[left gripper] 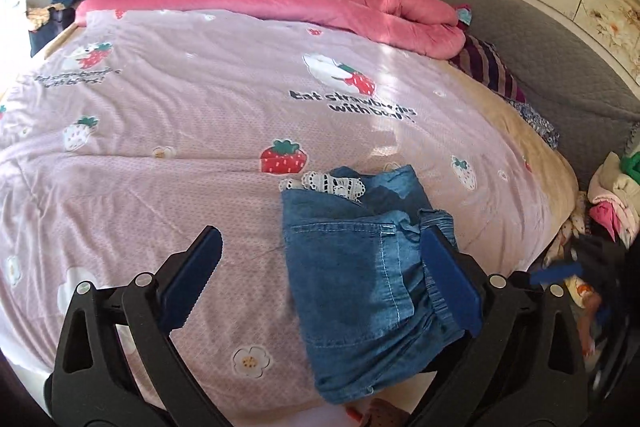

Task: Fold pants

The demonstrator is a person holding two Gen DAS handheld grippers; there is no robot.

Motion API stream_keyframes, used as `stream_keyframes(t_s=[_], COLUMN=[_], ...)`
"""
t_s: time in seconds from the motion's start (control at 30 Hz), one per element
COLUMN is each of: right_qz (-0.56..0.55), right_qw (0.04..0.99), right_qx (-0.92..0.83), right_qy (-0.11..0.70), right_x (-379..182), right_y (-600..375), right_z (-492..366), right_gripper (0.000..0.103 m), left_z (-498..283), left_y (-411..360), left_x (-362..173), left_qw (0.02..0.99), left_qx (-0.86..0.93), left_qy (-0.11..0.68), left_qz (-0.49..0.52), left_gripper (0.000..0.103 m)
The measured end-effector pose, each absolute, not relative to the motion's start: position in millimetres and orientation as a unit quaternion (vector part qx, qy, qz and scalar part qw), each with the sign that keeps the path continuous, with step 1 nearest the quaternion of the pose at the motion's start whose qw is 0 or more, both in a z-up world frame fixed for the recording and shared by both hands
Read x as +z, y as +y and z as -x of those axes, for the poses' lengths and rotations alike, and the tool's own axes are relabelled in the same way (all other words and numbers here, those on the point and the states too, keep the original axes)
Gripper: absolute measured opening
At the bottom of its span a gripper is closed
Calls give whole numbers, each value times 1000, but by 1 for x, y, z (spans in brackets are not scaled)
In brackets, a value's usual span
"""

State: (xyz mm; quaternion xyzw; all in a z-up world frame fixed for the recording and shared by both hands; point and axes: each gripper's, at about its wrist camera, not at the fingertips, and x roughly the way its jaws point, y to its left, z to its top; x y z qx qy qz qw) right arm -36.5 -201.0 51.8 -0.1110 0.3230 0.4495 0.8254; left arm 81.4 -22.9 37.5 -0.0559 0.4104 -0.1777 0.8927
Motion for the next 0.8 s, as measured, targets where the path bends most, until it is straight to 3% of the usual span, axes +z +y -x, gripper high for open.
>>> stream_keyframes(t_s=[0.1, 0.17, 0.43, 0.5, 0.57, 0.63, 0.8], right_qz=[164, 189, 282, 304, 318, 311, 352], right_qw=[811, 801, 785, 781, 771, 760, 739], right_qx=[467, 471, 450, 443, 446, 465, 475], right_qy=[313, 317, 319, 318, 326, 332, 322], right_x=[36, 24, -13, -21, -30, -32, -37], right_y=[-173, -160, -123, -115, -109, -110, -127], right_z=[51, 52, 35, 32, 29, 29, 49], right_gripper=[80, 68, 52, 42, 18, 9, 5], left_z=[-92, -97, -109, -112, -115, -118, -127], left_y=[-35, -40, -51, -53, -56, -59, -61], left_x=[23, 14, -18, -26, -31, -36, -46], left_qw=[883, 875, 852, 848, 847, 845, 838], left_qx=[-190, -203, -220, -223, -223, -222, -230], left_qy=[427, 439, 473, 480, 482, 486, 495], left_qz=[41, 39, 33, 31, 24, 18, 28], left_gripper=[93, 93, 93, 93, 93, 93, 93])
